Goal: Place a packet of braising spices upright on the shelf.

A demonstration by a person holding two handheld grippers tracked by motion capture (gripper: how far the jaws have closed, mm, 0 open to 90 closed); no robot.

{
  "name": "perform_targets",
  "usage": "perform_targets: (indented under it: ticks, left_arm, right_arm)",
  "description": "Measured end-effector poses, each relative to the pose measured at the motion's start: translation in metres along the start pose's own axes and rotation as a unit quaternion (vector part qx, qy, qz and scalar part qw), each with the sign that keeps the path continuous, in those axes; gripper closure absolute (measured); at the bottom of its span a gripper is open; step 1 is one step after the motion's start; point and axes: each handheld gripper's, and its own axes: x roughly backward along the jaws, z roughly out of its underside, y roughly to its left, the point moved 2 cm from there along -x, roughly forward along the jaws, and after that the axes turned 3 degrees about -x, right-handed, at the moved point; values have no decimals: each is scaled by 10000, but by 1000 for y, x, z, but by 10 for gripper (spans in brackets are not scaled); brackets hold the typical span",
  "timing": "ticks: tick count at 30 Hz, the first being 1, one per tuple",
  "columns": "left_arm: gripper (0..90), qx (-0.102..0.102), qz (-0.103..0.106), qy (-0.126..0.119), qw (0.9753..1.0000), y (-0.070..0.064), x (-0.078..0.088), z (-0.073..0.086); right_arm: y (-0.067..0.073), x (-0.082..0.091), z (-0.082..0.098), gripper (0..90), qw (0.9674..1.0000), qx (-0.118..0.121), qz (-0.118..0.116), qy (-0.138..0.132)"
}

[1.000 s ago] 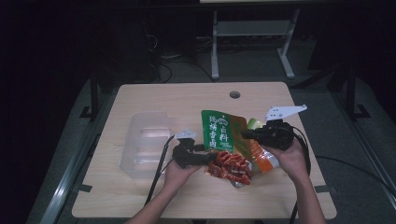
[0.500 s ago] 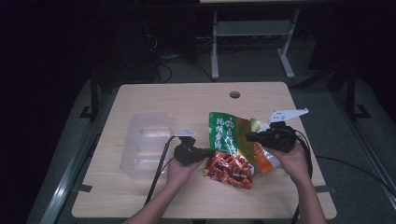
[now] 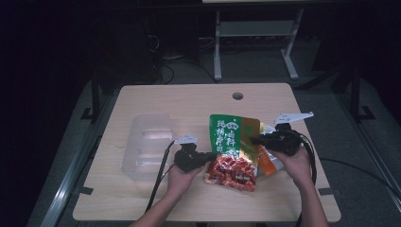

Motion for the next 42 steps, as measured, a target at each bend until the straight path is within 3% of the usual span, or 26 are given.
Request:
perform_targets:
  ticks: [4, 13, 16, 21, 26, 29, 33, 42]
  left_arm:
    - [889, -70, -30, 23, 10000, 0, 2, 2]
    - [890, -141, -110, 31, 9998, -1, 6, 4]
    - [890, -174, -138, 119, 9997, 0, 7, 8]
    - [890, -284, -174, 210, 9992, 0, 9, 11]
    - [872, -380, -212, 180, 9989, -3, 16, 13]
    - [791, -468, -327, 170, 9982, -9, 24, 11]
    - [578, -590, -405, 145, 9973, -18, 36, 11]
    - [360, -1089, -684, 204, 9915, -36, 61, 23]
  right_arm:
    - [-1, -10, 3, 681, 9996, -157, -170, 166]
    - [0, -30, 8, 658, 9964, -341, -560, 543]
    - [2, -37, 10, 696, 9949, -340, -626, 707]
    - [7, -44, 10, 846, 9942, -179, -497, 940]
    - [13, -41, 7, 890, 9941, -74, -658, 864]
    - [20, -34, 4, 891, 9951, 7, -718, 680]
    - [35, -25, -1, 893, 9955, 102, -857, 399]
    - [60, -12, -16, 895, 9963, 418, -718, 232]
